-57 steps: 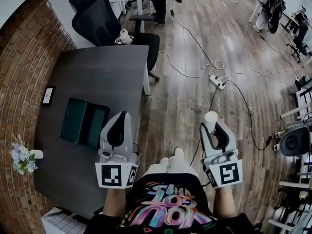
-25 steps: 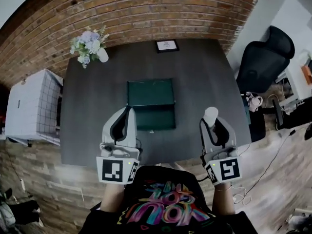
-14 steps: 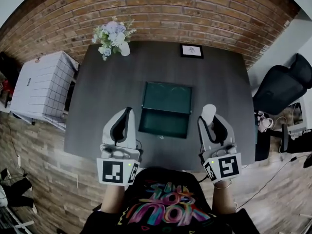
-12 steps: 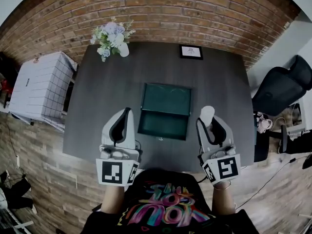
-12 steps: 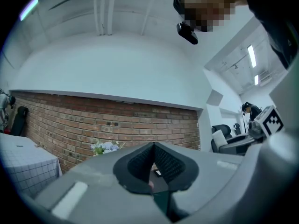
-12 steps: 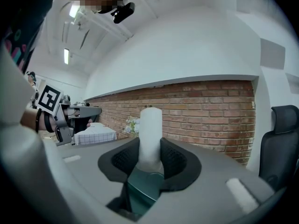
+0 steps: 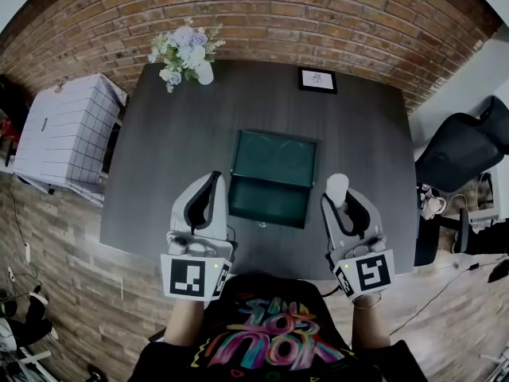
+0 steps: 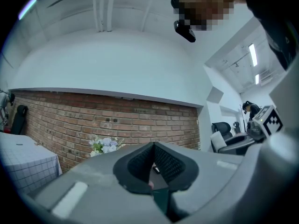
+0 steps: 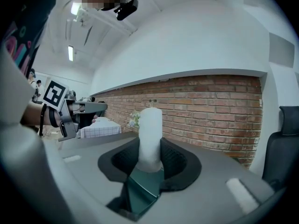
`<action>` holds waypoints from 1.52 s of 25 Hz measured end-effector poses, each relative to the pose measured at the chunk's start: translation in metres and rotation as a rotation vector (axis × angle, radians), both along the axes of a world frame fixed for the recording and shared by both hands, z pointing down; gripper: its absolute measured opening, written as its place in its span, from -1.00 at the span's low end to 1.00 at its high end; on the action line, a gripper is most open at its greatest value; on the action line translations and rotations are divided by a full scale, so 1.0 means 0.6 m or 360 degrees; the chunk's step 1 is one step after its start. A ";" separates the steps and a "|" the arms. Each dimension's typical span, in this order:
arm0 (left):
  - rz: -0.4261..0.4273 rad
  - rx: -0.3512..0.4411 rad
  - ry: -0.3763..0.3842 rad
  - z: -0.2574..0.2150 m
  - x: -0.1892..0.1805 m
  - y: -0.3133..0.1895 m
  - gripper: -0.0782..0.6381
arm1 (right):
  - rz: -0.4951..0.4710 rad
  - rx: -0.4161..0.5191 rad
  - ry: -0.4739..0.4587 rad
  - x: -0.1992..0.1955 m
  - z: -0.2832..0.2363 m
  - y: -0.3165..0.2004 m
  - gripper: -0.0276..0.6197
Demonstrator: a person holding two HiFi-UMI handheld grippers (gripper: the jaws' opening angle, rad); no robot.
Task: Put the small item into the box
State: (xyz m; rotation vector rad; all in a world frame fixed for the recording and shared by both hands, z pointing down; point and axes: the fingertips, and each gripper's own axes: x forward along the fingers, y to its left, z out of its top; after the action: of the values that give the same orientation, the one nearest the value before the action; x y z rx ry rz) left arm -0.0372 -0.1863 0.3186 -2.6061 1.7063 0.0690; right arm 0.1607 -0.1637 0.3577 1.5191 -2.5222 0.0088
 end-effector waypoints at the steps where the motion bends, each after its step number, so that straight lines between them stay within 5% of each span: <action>1: -0.0008 -0.0006 -0.0003 0.002 -0.002 0.001 -0.78 | -0.0018 -0.0005 0.0005 -0.004 0.002 -0.003 -0.50; 9: -0.0042 -0.0047 -0.0007 0.021 -0.013 0.011 -0.78 | -0.0157 -0.0096 0.0083 -0.037 0.047 -0.019 -0.50; 38: -0.0001 -0.0213 0.0028 0.102 -0.042 0.013 -0.78 | -0.0585 -0.0786 0.0451 -0.178 0.376 -0.046 -0.49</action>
State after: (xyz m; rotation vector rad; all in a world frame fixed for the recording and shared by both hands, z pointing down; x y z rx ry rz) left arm -0.0625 -0.1787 0.3795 -2.7062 1.7762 -0.0230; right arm 0.0538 -0.1911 0.5833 0.8007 -2.3004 0.3130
